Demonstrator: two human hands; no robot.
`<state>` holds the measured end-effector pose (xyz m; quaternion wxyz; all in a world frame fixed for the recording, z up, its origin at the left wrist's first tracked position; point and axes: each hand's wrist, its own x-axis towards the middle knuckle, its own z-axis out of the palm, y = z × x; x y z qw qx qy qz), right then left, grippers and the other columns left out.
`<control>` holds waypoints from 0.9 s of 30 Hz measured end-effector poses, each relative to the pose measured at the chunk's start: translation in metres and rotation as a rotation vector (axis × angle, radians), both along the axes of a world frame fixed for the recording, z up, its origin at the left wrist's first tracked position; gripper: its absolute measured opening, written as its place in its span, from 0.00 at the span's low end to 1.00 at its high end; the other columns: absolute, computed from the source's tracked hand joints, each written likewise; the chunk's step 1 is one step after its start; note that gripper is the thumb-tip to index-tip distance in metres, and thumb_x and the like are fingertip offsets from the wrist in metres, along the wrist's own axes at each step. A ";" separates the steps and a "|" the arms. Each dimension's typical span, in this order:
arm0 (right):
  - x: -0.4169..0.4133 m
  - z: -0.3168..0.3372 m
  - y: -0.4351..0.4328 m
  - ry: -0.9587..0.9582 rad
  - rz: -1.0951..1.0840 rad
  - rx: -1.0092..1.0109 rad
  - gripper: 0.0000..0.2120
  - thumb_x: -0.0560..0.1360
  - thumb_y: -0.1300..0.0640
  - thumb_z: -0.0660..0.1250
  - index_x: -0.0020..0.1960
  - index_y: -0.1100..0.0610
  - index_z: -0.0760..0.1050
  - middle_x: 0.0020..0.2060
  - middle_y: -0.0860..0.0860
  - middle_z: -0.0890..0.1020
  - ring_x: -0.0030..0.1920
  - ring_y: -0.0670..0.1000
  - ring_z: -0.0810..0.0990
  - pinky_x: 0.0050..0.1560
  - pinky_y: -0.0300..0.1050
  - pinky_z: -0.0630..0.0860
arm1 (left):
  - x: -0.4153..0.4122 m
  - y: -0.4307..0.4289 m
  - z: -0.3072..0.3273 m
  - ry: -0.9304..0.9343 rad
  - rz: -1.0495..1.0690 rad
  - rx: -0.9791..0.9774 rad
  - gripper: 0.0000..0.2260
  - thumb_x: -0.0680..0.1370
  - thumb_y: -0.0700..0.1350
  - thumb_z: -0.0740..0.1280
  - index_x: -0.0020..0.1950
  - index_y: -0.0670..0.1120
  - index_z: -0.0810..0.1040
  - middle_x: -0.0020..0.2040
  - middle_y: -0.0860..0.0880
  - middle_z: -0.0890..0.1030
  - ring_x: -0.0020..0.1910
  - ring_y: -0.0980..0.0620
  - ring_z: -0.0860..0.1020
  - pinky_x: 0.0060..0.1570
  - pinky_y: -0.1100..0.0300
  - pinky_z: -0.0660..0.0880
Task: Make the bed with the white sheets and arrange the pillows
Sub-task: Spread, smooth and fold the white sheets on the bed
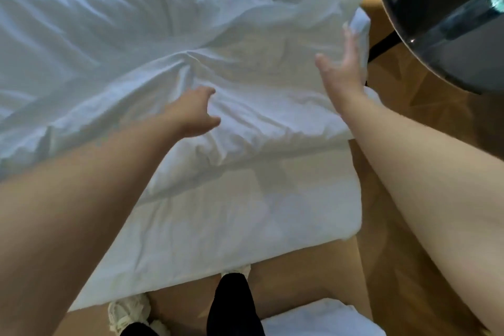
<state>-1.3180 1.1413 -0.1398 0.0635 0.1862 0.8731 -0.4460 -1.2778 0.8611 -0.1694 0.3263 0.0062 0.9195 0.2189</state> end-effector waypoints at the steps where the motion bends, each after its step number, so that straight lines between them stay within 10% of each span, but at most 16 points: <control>1: 0.013 -0.014 -0.005 -0.018 0.157 0.155 0.37 0.76 0.52 0.67 0.79 0.49 0.52 0.79 0.50 0.50 0.78 0.50 0.50 0.74 0.42 0.52 | 0.016 0.000 -0.011 0.021 -0.115 -0.100 0.36 0.74 0.56 0.68 0.78 0.49 0.57 0.76 0.47 0.62 0.73 0.45 0.62 0.68 0.42 0.65; 5: 0.077 -0.095 -0.012 -0.453 0.797 0.797 0.50 0.71 0.47 0.72 0.79 0.44 0.39 0.79 0.52 0.39 0.78 0.59 0.40 0.72 0.70 0.46 | 0.073 -0.003 -0.064 -0.031 -0.275 -0.341 0.50 0.68 0.63 0.72 0.79 0.53 0.44 0.79 0.44 0.47 0.77 0.41 0.48 0.63 0.32 0.63; 8: 0.072 -0.129 -0.011 -0.409 0.854 1.064 0.42 0.73 0.56 0.69 0.79 0.49 0.48 0.77 0.58 0.54 0.77 0.61 0.53 0.71 0.68 0.53 | 0.085 -0.007 -0.100 0.078 -0.282 -0.428 0.42 0.74 0.46 0.69 0.79 0.52 0.44 0.78 0.38 0.47 0.76 0.36 0.52 0.59 0.37 0.69; 10: 0.056 -0.137 -0.013 -0.280 0.856 1.066 0.25 0.74 0.63 0.66 0.69 0.56 0.66 0.65 0.59 0.73 0.65 0.61 0.72 0.61 0.56 0.69 | 0.079 -0.010 -0.112 0.157 -0.205 -0.371 0.29 0.76 0.37 0.63 0.75 0.46 0.58 0.72 0.36 0.62 0.69 0.34 0.65 0.50 0.43 0.73; 14: 0.072 -0.134 -0.003 -0.447 0.986 1.062 0.15 0.74 0.63 0.62 0.60 0.57 0.76 0.55 0.58 0.80 0.54 0.61 0.80 0.49 0.48 0.74 | 0.072 -0.010 -0.096 0.046 -0.321 -0.310 0.17 0.75 0.34 0.62 0.64 0.43 0.70 0.56 0.38 0.78 0.54 0.36 0.77 0.43 0.51 0.68; 23: 0.269 -0.108 0.003 -1.060 1.128 0.692 0.21 0.78 0.54 0.63 0.69 0.56 0.70 0.65 0.57 0.75 0.64 0.59 0.75 0.62 0.50 0.74 | 0.213 -0.018 -0.065 -0.402 -0.655 -0.117 0.19 0.77 0.35 0.59 0.66 0.49 0.67 0.73 0.42 0.65 0.65 0.40 0.71 0.58 0.49 0.73; 25: 0.281 -0.110 0.002 -1.089 1.109 0.625 0.27 0.77 0.49 0.66 0.73 0.54 0.64 0.69 0.57 0.70 0.67 0.59 0.72 0.65 0.53 0.71 | 0.229 -0.022 -0.070 -0.496 -0.597 -0.079 0.20 0.80 0.45 0.59 0.72 0.51 0.63 0.79 0.43 0.50 0.75 0.40 0.59 0.67 0.42 0.65; 27: 0.275 -0.106 -0.001 -1.090 1.120 0.555 0.29 0.76 0.42 0.65 0.73 0.53 0.65 0.68 0.56 0.71 0.66 0.58 0.72 0.65 0.52 0.71 | 0.229 -0.019 -0.066 -0.457 -0.517 -0.095 0.23 0.80 0.56 0.58 0.74 0.51 0.62 0.78 0.45 0.58 0.75 0.43 0.61 0.69 0.43 0.63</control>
